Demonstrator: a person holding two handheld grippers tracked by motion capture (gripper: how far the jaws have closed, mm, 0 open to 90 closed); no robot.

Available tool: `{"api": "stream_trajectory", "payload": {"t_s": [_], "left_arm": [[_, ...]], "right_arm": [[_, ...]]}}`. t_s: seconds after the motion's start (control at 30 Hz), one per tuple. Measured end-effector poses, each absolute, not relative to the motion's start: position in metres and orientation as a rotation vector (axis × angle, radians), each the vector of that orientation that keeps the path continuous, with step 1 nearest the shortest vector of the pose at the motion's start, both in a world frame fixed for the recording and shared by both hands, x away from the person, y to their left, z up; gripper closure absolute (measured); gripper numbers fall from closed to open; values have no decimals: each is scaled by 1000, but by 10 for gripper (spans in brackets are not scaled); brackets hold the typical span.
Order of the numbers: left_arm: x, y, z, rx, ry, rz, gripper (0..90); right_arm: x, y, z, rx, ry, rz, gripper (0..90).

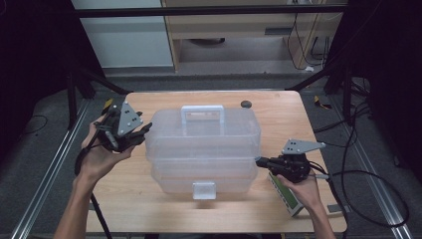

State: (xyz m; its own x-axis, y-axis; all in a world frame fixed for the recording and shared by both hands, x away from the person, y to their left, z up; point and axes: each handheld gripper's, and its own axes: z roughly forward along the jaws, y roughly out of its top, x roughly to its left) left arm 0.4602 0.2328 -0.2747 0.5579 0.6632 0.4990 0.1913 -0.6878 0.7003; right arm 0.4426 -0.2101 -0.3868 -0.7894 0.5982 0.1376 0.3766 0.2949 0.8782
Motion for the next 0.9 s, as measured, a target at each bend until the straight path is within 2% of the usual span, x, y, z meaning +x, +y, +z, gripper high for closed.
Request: {"api": "stream_trajectory", "payload": {"t_s": [0.47,0.9], "left_arm": [[444,276,-311,1990,895,1017,577],[432,289,-358,1972,958,944,581]], "right_arm": [[442,-210,-387,899,2343,1495,900],[444,-210,-386,897,2334,1502,900]]}}
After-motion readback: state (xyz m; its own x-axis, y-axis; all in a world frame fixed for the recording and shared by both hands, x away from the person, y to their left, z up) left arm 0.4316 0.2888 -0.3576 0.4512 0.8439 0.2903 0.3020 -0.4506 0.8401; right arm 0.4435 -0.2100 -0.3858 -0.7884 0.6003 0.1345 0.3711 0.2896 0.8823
